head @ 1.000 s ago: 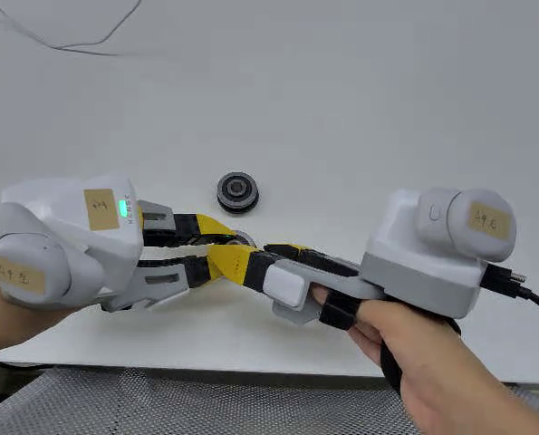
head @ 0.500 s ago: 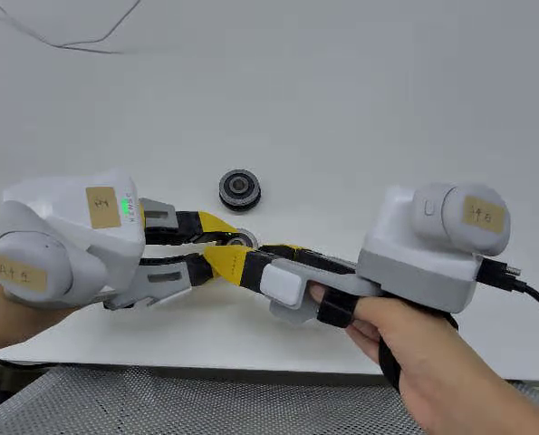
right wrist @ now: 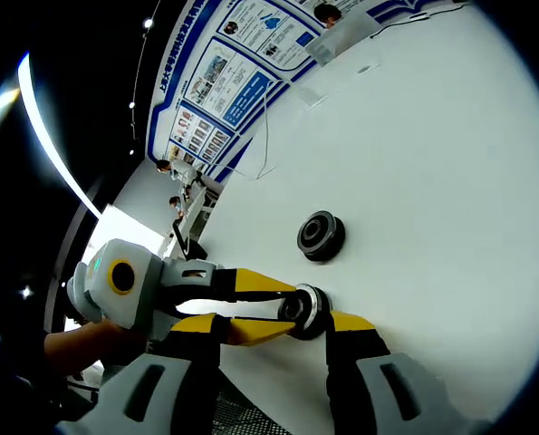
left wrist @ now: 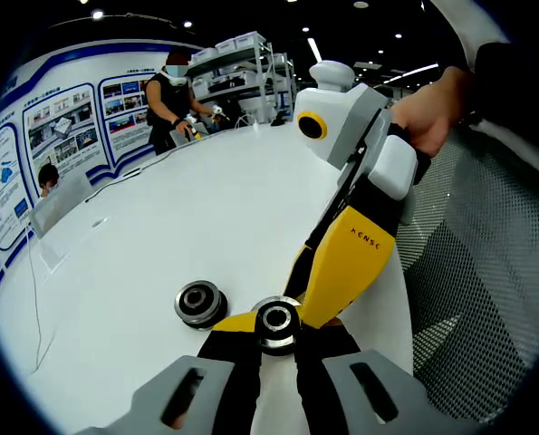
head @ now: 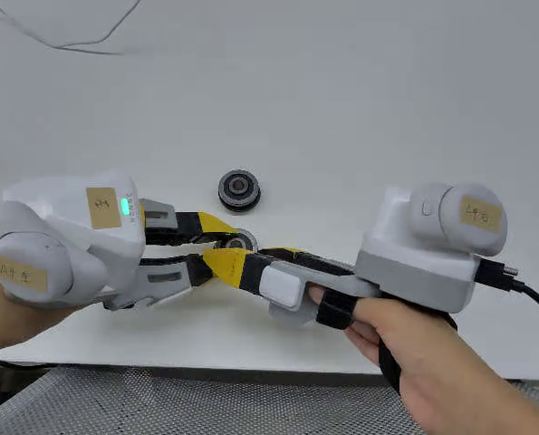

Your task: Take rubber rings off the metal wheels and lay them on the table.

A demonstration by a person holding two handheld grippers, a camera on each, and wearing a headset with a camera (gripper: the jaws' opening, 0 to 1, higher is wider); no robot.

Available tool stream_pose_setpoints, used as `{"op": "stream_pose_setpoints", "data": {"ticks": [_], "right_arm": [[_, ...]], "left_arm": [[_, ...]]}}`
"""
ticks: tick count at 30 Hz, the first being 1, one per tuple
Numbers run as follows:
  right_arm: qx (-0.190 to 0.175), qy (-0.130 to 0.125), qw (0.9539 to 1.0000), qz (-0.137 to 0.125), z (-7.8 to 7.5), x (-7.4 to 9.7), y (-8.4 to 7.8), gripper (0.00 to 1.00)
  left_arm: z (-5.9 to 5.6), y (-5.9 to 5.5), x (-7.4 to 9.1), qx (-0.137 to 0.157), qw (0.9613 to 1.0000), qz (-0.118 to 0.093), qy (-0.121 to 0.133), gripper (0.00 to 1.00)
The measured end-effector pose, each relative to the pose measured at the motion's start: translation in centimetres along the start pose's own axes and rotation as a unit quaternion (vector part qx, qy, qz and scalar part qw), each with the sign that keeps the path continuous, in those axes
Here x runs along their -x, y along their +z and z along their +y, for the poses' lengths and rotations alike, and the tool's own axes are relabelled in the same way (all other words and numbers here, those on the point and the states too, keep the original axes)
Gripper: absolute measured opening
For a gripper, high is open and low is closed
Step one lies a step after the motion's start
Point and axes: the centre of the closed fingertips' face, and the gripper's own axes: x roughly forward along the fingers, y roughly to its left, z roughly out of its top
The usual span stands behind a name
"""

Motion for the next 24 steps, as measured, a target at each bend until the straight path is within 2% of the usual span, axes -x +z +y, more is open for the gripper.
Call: {"op": "stream_pose_setpoints", "data": {"ticks": [3,7,17,24], "right_arm": [[0.016,-0.008,0.9998,0.006,0.17,-0.16,-0.14,0.49],[0.018,-0.011,0.9997,0.009,0.43,-0.22,-0.15,0.52],[-0.006,-0.014,0.9999,0.004,0.38,-0.15,-0.09,0.54],[-0.008,-0.018,0.9998,0.005,0.22,-0.21,-0.08,0.54]], "left_arm": [[0.04,-0.10,0.03,-0.001,1.0000,0.001,0.000,0.13],[0.05,-0.21,0.08,-0.001,1.0000,0.001,0.000,0.13],[-0.10,0.03,0.02,-0.003,1.0000,0.002,-0.002,0.13],[-0.16,0.05,0.05,-0.002,1.0000,0.002,-0.001,0.13]]}}
